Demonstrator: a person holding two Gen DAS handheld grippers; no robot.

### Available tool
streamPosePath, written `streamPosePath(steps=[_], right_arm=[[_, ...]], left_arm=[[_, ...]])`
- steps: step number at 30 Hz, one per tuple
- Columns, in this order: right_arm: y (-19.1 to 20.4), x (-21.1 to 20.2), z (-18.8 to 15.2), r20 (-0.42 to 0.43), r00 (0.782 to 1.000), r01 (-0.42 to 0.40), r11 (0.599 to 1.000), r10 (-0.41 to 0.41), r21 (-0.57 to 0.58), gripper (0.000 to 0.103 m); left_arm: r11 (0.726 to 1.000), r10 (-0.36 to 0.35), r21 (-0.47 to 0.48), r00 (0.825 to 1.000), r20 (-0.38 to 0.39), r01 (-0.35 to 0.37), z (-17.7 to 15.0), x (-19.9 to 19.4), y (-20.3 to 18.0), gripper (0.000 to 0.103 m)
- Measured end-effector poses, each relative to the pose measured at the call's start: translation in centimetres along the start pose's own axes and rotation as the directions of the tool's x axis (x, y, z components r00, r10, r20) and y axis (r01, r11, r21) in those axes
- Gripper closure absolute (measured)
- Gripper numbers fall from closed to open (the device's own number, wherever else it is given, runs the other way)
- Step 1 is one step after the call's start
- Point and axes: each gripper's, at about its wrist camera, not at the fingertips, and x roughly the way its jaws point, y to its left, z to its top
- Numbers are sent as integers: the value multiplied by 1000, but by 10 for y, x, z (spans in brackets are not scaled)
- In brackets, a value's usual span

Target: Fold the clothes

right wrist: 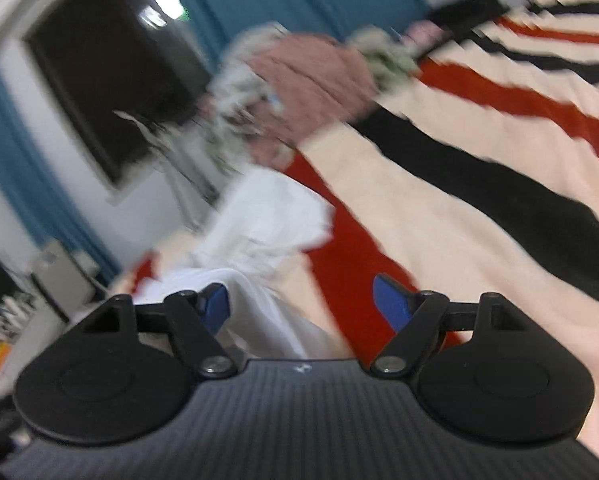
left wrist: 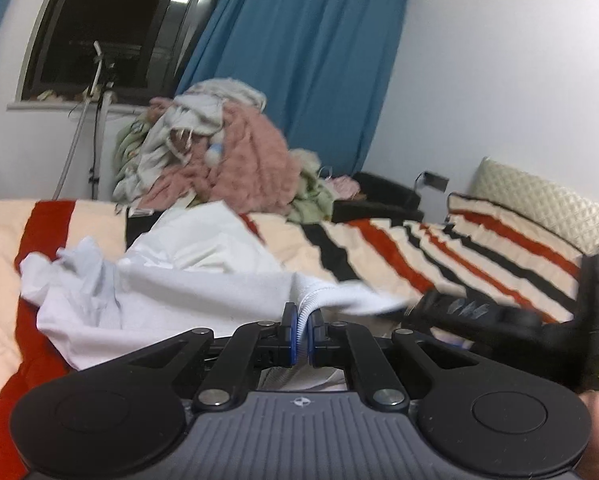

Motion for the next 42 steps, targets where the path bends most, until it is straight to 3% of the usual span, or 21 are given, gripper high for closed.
streamPosePath(steps=[2,4,8,9,16,20,22,24,26,29,32,36,39,42], right_arm=[[-6,9,0,-51,997,61,998,-61,0,25],[-10,17,-2,-80,995,67,997,-64,28,25],[4,20,-7,-94,992,74,995,-80,-60,20],[8,20,-8,-82,994,71,993,-78,-93,16],[47,19,-20,-13,999,35,944,-41,-329,16],[61,28,-26,26,993,114,894,-114,-434,16],[56,22,-21,86,986,168,904,-145,-394,16],[56,-3,-13,213,972,170,919,-98,-355,16],[62,-29,-6,339,940,162,925,-39,-344,16],[73,-47,-4,424,905,151,909,31,-389,16],[78,-48,-3,423,904,137,900,57,-414,16],[76,-46,4,400,914,104,912,70,-397,16],[70,-47,8,392,917,92,922,69,-377,16],[57,-53,15,382,922,60,946,69,-318,16]], left_arm=[[1000,-6,-8,1000,24,6,1,-5,0,98],[1000,-2,-28,998,55,3,2,-10,3,98],[995,17,-95,993,120,-5,11,-28,18,99],[994,19,-109,991,135,-4,13,-32,21,99],[996,24,-94,985,173,-8,23,-53,23,99],[996,43,-79,984,170,-30,22,-57,20,99],[994,76,-83,985,153,-64,19,-59,23,99],[991,111,-87,985,130,-100,16,-61,26,98],[987,141,-87,985,101,-132,14,-58,28,98],[982,170,-87,984,47,-165,8,-50,29,97],[976,208,-57,978,-10,-208,-2,-38,28,89],[966,260,34,965,-47,-258,-13,-18,16,69],[941,310,152,950,-23,-303,-23,-5,0,59],[912,307,278,951,23,-301,-33,0,-21,52]])
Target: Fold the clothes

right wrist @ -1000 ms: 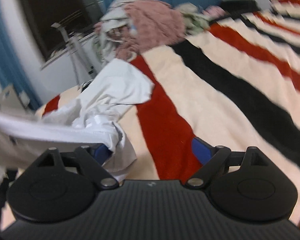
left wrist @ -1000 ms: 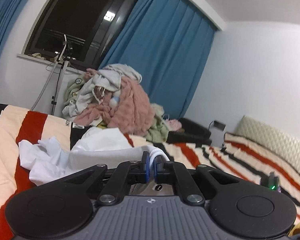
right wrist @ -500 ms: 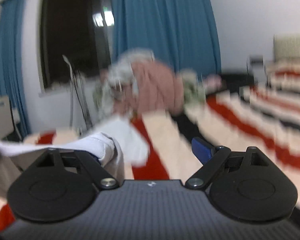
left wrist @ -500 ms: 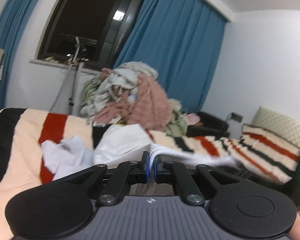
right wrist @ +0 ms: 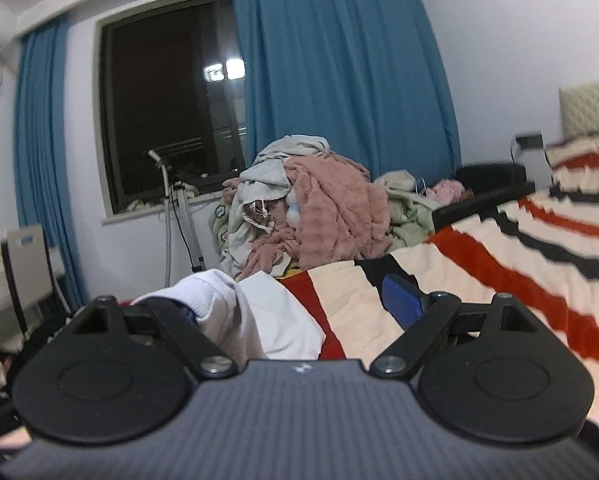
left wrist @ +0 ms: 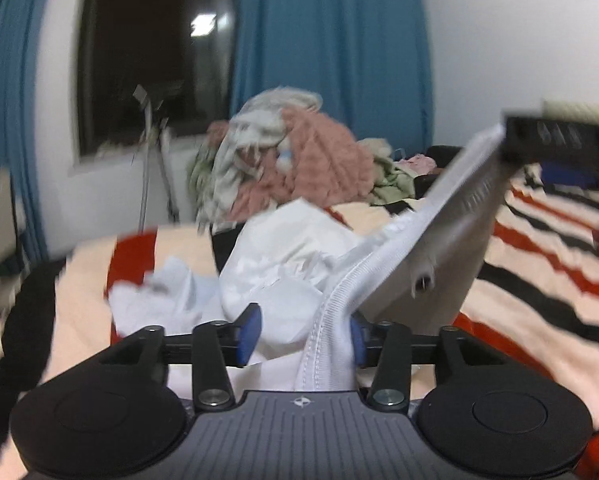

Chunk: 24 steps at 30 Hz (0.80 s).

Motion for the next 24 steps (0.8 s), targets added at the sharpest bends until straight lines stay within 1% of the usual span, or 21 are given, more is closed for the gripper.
streamPosePath(steps=[2,3,5,7,9,11,12,14,15,16,17,18,20,21,22,24], right_arm=[[-10,-2,4,-11,1000,-3,999,3,43,16],[-12,-3,4,-15,1000,-3,999,4,52,16],[-15,-4,4,-18,1000,-5,998,6,61,16],[-17,-7,4,-15,1000,-6,998,7,57,16],[-21,-8,5,-19,1000,17,998,-16,54,16],[-25,-6,3,-24,998,53,998,-52,42,16],[-28,-5,2,-25,997,68,997,-67,39,16],[-32,-3,2,-31,997,75,996,-73,46,16],[-32,0,1,-38,997,66,997,-65,36,16],[-29,1,0,-45,997,66,998,-65,12,16],[-27,4,-2,-54,996,67,998,-67,-12,16],[-24,7,-5,-71,994,76,996,-79,-44,16],[-18,15,-12,-107,989,92,990,-103,-108,16],[-16,22,-17,-148,983,91,987,-110,-131,16],[-15,30,-24,-206,973,78,986,-108,-145,16],[-11,45,-39,-338,938,22,984,-82,-177,16]], left_arm=[[998,-15,68,1000,10,15,-4,0,-14,51],[995,-8,98,1000,6,8,-6,2,-21,49],[986,67,152,998,12,-68,-11,5,-29,49],[967,152,205,988,28,-155,-16,8,-35,48],[954,229,195,973,9,-226,-17,10,-30,43],[940,302,172,953,-20,-294,-17,12,-21,41],[936,326,156,944,-55,-315,-18,15,-16,41],[937,344,117,926,-154,-328,-22,23,-6,32],[938,346,103,920,-184,-332,-24,26,-2,30],[935,353,95,914,-197,-341,-25,26,1,31],[928,373,80,908,-190,-364,-23,24,2,31],[921,389,48,906,-165,-387,-20,20,5,31],[913,394,-69,912,-110,-403,-13,10,18,31],[903,400,-134,912,-89,-409,-10,6,26,31],[890,407,-194,910,-73,-413,-8,1,34,31],[852,427,-313,903,-46,-419,-7,-11,50,30]])
